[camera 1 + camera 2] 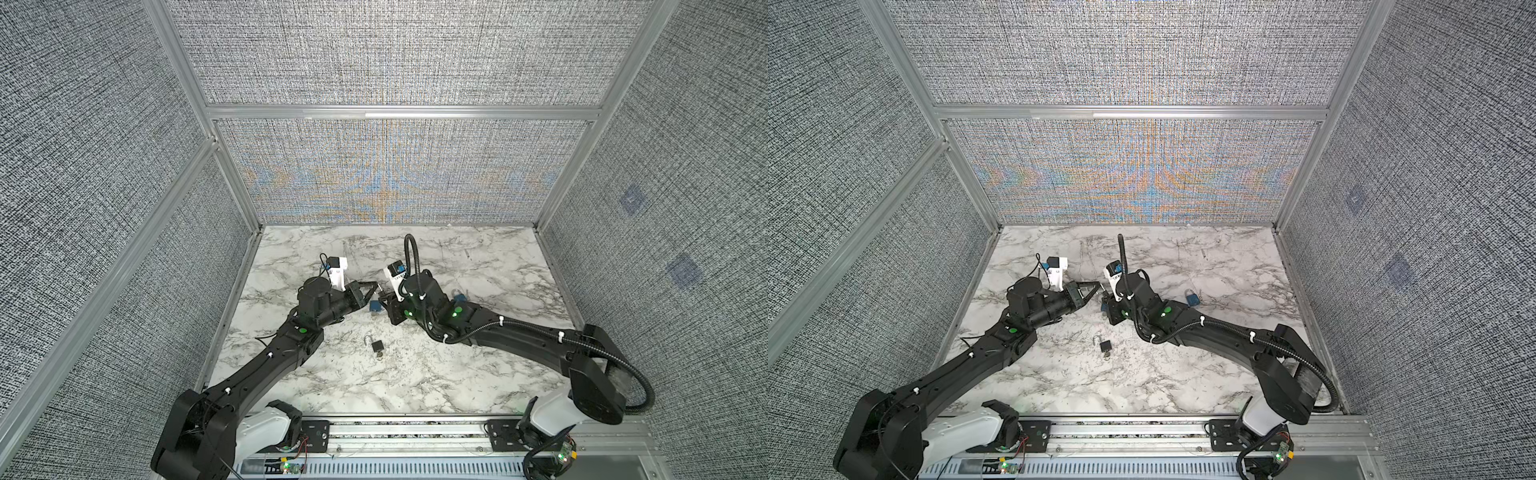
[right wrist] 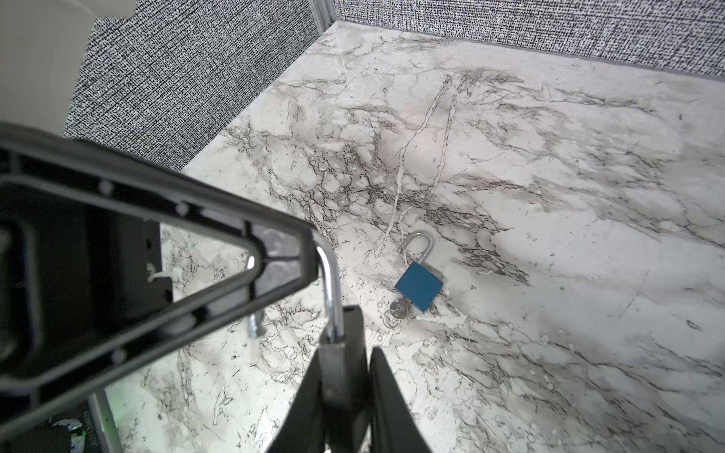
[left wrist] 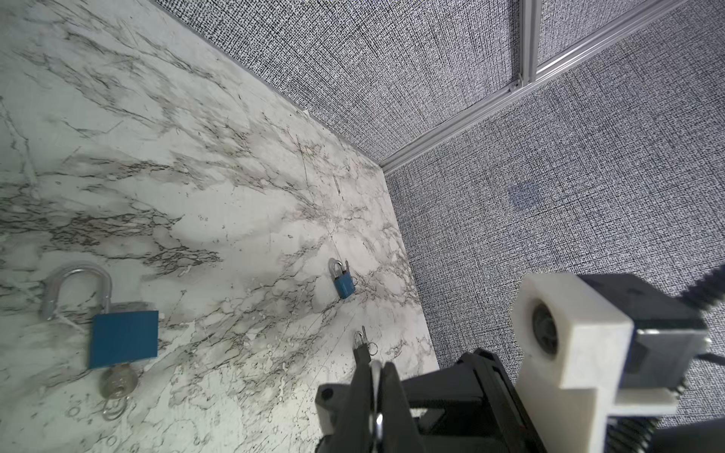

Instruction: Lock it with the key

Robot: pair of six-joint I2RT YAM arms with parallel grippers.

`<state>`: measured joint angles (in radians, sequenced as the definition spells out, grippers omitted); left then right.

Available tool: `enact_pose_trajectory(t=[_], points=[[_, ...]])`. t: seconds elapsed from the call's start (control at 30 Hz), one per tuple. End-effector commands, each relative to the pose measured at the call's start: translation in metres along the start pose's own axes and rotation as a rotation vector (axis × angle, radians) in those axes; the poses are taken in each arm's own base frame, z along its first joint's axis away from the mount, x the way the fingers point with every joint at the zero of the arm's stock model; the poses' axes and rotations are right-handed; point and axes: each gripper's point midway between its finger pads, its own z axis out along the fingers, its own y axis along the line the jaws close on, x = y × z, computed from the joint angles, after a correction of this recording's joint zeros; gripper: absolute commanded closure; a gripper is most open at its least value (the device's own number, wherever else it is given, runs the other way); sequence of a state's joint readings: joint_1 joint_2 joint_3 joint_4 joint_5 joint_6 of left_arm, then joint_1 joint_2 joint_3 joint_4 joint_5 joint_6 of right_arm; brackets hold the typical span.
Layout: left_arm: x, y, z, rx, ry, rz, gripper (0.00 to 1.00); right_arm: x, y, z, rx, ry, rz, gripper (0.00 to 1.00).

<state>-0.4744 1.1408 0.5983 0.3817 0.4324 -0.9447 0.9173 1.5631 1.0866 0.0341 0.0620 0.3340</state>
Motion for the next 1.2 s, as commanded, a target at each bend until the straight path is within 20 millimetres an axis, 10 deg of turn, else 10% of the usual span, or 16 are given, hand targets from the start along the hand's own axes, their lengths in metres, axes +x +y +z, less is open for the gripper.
enact_pose_trajectory(t=[0.0, 0.37, 0.5, 0.6, 1.17], points=[[-0.003, -0.01, -0.001, 0.035, -0.003, 0.018, 1.0, -0.012, -0.008, -0.002, 0.05, -0.049, 0.013, 0.94], [-0.003, -0.008, -0.005, 0.024, -0.018, 0.064, 1.0, -0.008, -0.011, -0.015, 0.036, -0.058, 0.012, 1.0], [-0.004, -0.005, -0.009, 0.0, -0.032, 0.092, 0.59, -0.004, -0.005, -0.022, -0.038, -0.006, 0.032, 1.0], [-0.009, -0.001, -0.014, -0.043, -0.054, 0.143, 0.52, 0.001, -0.002, -0.031, -0.111, 0.041, 0.06, 1.0], [0.004, -0.003, -0.008, -0.037, 0.136, 0.283, 0.54, 0.051, -0.002, -0.073, -0.421, 0.239, 0.184, 1.0]])
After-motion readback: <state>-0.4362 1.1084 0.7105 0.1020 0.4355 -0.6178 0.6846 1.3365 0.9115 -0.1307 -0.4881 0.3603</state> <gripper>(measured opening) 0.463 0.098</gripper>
